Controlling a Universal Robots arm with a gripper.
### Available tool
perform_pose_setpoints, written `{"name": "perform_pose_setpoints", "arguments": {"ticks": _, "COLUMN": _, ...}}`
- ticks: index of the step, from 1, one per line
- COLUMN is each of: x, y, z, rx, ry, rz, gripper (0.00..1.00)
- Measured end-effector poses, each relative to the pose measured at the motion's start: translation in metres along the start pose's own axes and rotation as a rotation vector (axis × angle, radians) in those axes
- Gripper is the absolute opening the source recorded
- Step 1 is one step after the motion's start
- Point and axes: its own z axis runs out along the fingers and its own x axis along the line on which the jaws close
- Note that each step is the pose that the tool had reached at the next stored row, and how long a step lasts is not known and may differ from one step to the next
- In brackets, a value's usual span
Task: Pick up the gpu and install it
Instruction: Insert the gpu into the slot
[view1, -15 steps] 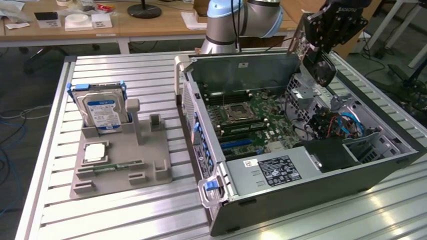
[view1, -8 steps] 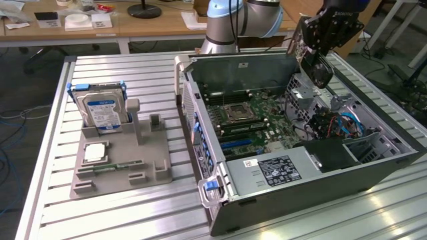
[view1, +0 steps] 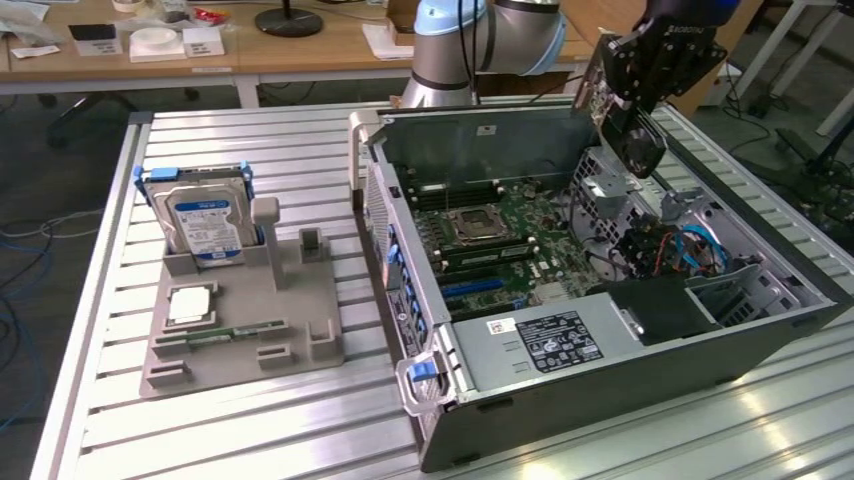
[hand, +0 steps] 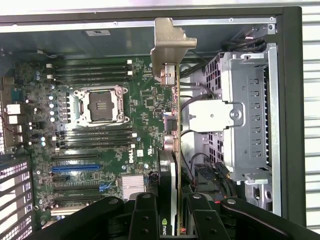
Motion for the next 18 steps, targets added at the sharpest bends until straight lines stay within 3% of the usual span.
{"name": "perform_pose_setpoints", "arguments": {"ticks": 9, "x": 0.0, "y": 0.0, "z": 0.0, "rx": -0.0001, "ry": 0.0004, "rz": -0.007, "gripper": 0.27}}
{"name": "perform_pose_setpoints", "arguments": {"ticks": 18, "x": 0.0006, "y": -0.0001, "z": 0.0005, "rx": -0.0032, "ry": 0.0067, "rz": -0.141, "gripper": 0.27}}
